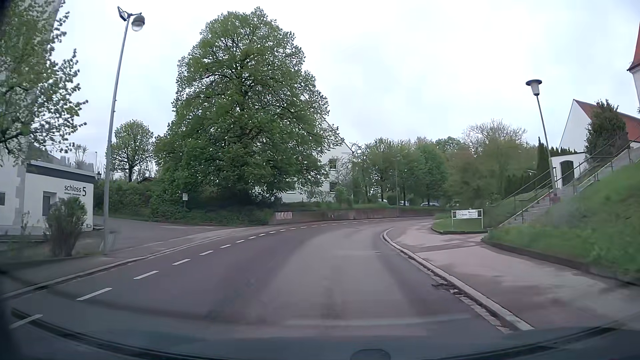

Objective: Follow the waypoints while adhering to traffic rules and regulations

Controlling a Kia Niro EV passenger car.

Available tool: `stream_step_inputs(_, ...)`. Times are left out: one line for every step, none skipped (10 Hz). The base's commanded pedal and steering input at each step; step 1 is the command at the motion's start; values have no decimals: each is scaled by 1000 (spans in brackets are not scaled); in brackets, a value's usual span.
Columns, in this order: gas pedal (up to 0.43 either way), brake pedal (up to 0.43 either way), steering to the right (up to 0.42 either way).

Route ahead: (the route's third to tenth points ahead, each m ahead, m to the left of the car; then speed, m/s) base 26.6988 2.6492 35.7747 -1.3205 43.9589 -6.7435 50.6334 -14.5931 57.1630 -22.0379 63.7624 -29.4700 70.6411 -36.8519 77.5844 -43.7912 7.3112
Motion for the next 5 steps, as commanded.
stream_step_inputs(177,0,2)
stream_step_inputs(177,0,2)
stream_step_inputs(177,0,2)
stream_step_inputs(177,0,2)
stream_step_inputs(177,0,2)
